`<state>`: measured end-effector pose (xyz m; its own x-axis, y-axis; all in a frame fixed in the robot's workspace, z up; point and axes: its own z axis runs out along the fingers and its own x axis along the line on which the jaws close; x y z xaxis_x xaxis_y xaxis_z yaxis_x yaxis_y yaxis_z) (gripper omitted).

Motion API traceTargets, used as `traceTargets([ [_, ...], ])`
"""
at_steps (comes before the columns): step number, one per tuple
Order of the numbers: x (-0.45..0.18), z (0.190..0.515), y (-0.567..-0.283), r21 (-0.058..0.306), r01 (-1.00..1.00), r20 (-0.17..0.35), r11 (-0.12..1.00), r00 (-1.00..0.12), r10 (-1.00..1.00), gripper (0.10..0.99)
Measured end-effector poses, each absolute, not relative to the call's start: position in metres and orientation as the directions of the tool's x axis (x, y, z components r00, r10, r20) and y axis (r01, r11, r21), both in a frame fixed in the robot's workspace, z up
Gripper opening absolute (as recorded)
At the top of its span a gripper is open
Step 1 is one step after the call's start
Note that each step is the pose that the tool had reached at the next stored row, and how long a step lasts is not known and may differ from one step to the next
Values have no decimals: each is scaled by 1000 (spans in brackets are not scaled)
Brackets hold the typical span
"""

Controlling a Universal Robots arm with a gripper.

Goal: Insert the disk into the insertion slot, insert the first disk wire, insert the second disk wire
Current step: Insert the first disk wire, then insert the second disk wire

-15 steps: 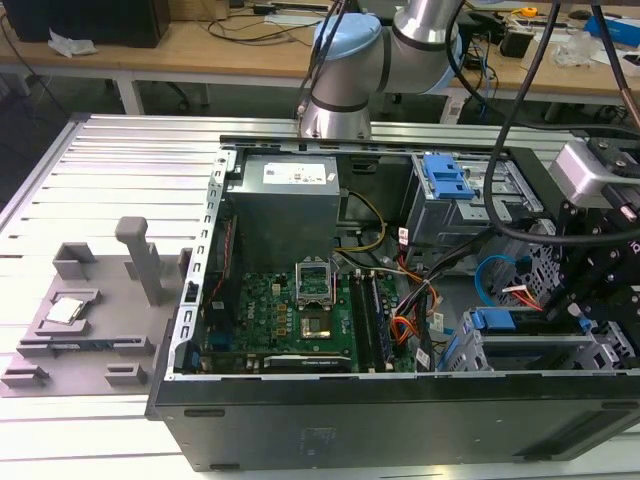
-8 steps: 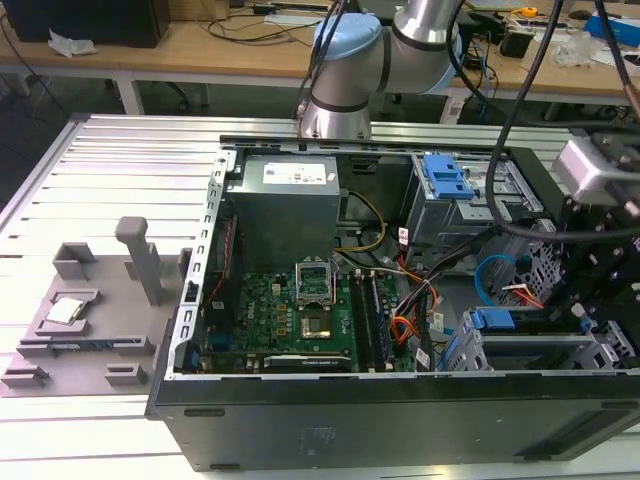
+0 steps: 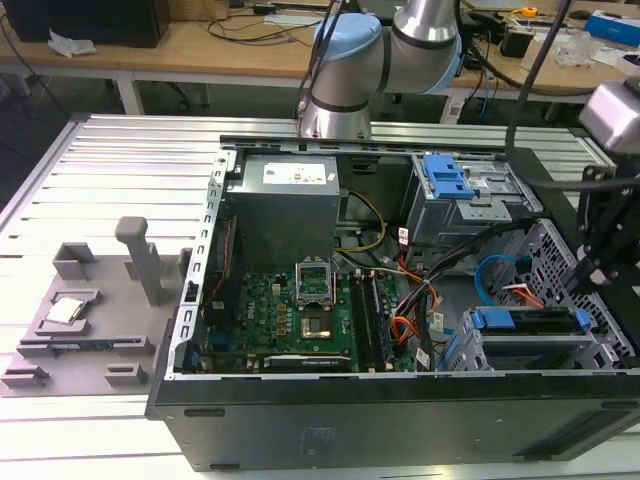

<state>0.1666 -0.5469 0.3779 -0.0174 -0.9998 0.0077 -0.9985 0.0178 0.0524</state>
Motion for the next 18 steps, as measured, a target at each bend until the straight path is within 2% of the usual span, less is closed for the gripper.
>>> traceTargets([
  [2,167,389,-547,52,-998,8,18,-17,-1000,106],
  [13,167,391,-547,52,-998,8,18,-17,-1000,106],
  [16,167,391,-547,52,-998,8,18,-17,-1000,302],
  [18,167,391,-547,52,-998,8,18,-17,-1000,302],
])
